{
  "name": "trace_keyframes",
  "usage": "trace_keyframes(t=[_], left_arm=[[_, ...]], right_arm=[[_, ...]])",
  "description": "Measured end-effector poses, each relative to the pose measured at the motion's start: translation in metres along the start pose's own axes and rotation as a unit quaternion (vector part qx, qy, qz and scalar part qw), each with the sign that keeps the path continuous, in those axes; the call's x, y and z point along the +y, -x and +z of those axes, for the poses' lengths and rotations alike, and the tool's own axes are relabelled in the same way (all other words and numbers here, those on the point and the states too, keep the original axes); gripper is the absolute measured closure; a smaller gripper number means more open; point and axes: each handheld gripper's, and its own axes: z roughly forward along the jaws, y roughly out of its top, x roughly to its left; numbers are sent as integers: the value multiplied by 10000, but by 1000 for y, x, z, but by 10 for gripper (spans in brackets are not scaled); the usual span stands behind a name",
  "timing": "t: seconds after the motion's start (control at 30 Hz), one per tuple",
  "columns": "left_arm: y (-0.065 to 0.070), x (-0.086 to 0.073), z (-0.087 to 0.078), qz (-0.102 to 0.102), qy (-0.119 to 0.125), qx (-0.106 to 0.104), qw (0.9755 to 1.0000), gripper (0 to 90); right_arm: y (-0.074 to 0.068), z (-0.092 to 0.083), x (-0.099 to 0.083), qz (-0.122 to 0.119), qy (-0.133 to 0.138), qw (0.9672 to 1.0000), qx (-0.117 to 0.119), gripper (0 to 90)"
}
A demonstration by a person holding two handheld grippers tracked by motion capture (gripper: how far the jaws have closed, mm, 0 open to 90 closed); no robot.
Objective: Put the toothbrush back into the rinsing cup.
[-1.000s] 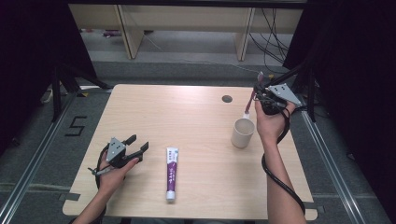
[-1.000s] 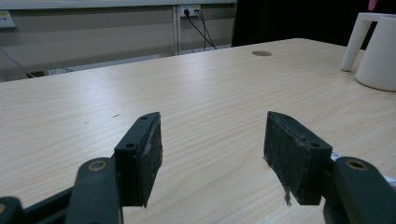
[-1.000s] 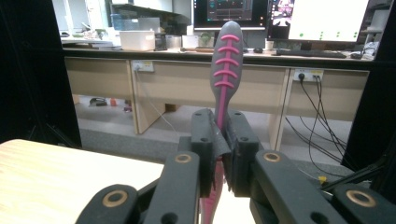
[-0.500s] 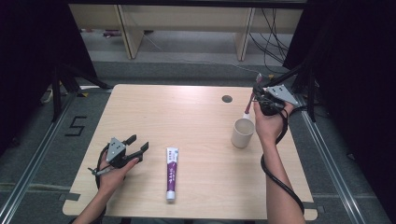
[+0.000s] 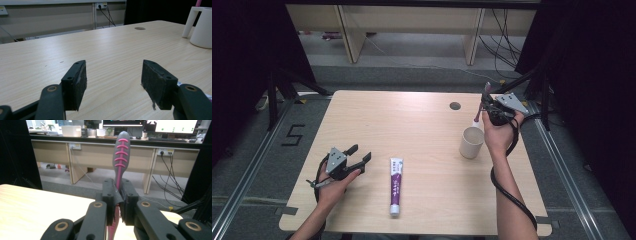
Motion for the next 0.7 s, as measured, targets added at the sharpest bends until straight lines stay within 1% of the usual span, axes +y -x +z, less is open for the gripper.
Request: trace_keyframes(t=[0.03,0.07,0.1,0.13,0.23,0.33,0.37,0.4,0.47,0.5,0.53,0.6,0.63,0.67,0.7], left_arm=[[1,0,-1,-41,-38,12,10000,370],[1,0,-2,-55,-78,29,10000,370],[1,0,-2,-46,-82,26,10000,370],[1,0,-2,-49,-80,28,10000,370],[1,0,-2,-54,-81,27,9999,370],[1,0,-2,-57,-78,26,10000,370],[1,0,-2,-52,-80,24,10000,370],[1,0,-2,-46,-81,21,10000,370],[1,0,-1,-39,-73,28,10000,370],[1,0,-1,-45,-35,9,10000,370],[0,0,0,-52,-13,-4,10000,370],[1,0,-1,-48,-19,-3,10000,370],[1,0,-1,-46,-49,5,10000,370],[1,0,-2,-55,-85,22,9999,370],[1,0,-2,-36,-81,30,10000,370]], right_arm=[[0,0,0,0,-76,10000,15,838],[0,0,-1,35,-71,10000,19,838],[0,1,-2,19,-57,10000,34,838],[-1,1,-2,61,-75,9999,48,838],[-2,1,-3,90,-59,9999,28,838],[-1,2,-4,62,-99,9999,44,838],[0,2,-5,-35,-84,9999,59,838],[-2,2,-5,62,-153,9999,39,838],[-1,3,-7,-1,-117,9999,68,838],[-2,3,-7,12,-151,9999,42,838],[-1,3,-8,-28,-147,9999,38,838],[-1,3,-9,13,-181,9998,62,838],[-2,3,-9,48,-254,9997,35,838],[-3,3,-10,69,-237,9997,40,838],[-2,4,-11,35,-241,9997,56,838]])
